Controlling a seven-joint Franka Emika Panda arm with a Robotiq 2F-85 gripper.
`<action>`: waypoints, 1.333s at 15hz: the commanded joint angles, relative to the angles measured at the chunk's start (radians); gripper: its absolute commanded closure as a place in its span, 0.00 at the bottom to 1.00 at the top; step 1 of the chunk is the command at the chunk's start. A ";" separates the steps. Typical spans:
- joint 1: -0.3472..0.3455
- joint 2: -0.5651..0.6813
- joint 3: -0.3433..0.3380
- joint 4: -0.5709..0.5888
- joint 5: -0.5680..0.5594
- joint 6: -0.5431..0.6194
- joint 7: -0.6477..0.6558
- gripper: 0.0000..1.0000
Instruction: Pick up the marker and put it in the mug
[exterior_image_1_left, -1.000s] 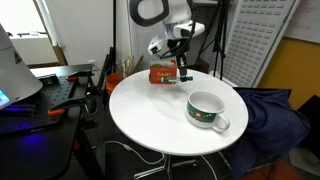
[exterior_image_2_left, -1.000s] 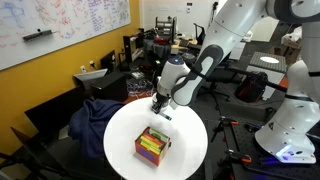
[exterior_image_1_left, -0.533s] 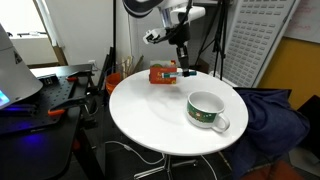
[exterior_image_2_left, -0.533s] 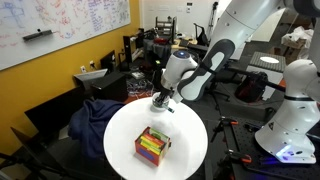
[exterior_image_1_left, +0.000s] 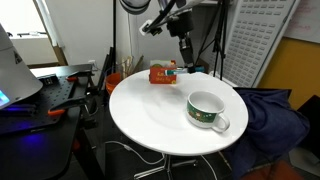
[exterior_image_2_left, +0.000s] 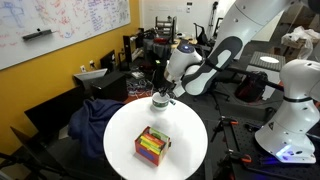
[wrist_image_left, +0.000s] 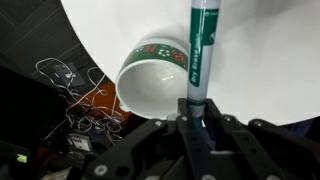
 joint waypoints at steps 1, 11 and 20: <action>0.116 0.028 -0.124 -0.013 -0.010 0.019 0.088 0.95; 0.253 0.212 -0.268 0.018 0.101 0.004 0.217 0.95; 0.328 0.321 -0.352 0.038 0.237 -0.001 0.284 0.95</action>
